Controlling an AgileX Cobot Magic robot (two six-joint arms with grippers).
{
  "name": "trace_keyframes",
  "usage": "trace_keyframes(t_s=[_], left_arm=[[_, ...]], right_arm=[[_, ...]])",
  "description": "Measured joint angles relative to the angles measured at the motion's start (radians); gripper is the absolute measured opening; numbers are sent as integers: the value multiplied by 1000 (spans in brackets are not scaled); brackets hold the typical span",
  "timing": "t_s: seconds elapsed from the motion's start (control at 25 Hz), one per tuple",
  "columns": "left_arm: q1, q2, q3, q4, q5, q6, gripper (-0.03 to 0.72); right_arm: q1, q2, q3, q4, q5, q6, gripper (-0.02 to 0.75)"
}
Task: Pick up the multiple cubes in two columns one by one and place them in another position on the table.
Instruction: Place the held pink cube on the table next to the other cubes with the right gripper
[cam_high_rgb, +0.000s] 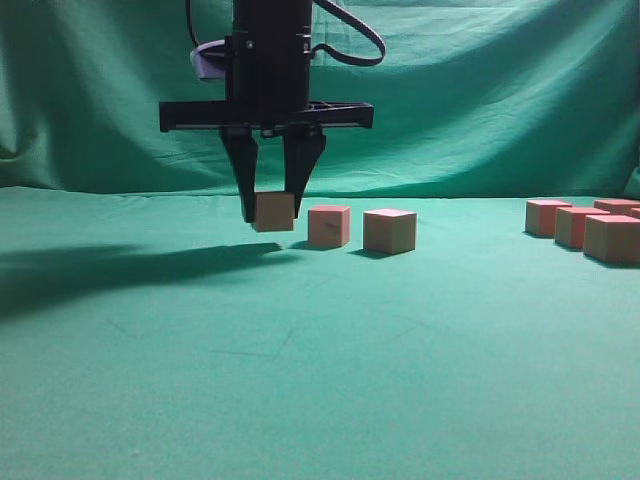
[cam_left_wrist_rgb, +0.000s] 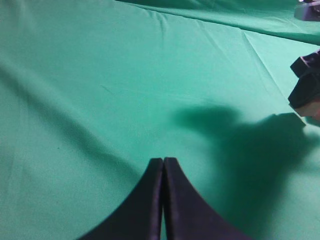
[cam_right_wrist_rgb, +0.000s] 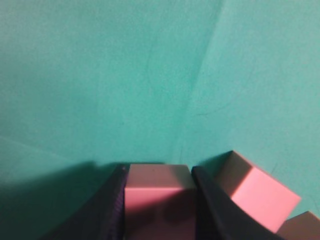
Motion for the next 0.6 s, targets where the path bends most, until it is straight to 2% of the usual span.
trace_keyframes(t_s=[0.6], left_arm=[[0, 0, 0, 0, 0, 0, 0]], right_arm=[[0, 29, -7, -1, 1, 14, 262]])
